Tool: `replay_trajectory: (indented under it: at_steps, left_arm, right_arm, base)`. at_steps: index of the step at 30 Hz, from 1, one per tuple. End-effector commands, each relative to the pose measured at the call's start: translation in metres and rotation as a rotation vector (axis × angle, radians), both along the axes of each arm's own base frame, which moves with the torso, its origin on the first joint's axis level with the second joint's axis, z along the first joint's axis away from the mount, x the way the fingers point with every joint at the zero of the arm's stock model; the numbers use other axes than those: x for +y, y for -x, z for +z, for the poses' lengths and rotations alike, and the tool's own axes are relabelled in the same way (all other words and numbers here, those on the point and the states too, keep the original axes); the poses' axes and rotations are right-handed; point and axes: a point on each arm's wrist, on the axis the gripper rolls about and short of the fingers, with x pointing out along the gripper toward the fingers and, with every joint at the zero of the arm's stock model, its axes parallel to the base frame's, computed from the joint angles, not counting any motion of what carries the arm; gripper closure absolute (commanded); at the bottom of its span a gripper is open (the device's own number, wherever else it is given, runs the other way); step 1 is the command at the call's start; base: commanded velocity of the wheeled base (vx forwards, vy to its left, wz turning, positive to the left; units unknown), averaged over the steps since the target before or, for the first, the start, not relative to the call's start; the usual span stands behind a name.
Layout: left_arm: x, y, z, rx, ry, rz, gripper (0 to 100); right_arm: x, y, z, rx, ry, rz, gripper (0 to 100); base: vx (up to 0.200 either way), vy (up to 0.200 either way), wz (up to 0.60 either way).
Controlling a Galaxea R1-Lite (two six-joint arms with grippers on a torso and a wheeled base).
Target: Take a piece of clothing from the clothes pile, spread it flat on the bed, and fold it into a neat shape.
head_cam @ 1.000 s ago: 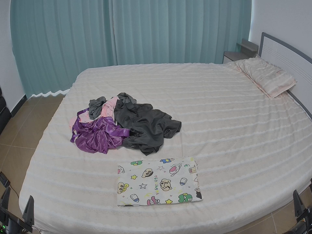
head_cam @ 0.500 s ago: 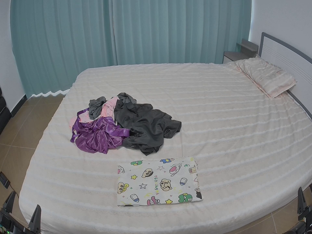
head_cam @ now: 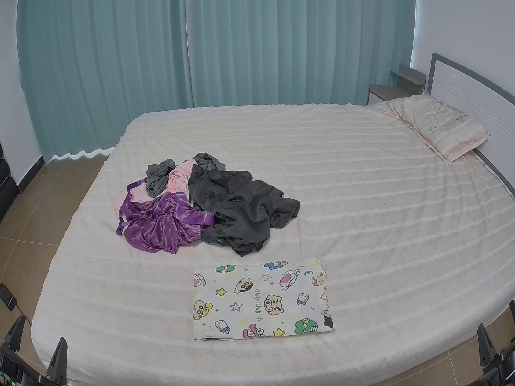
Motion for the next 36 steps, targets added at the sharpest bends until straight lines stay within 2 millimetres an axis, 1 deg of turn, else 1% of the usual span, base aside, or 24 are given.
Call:
replay_trajectory:
  at_steps: [1,36]
  left_arm:
    - [0.0000,-0.0006,-0.0051,0.007,0.002,-0.001,0]
    - [0.0000,-0.0006,-0.0051,0.007,0.000,-0.001,0]
  right_arm:
    - [0.0000,-0.0005,-0.0050,0.006,0.001,0.001,0]
    - [0.0000,-0.0005,-0.0047,0.008,-0.001,0.001,0]
  base:
    - [0.000,0.000,0.00]
    - [0.000,0.000,0.00]
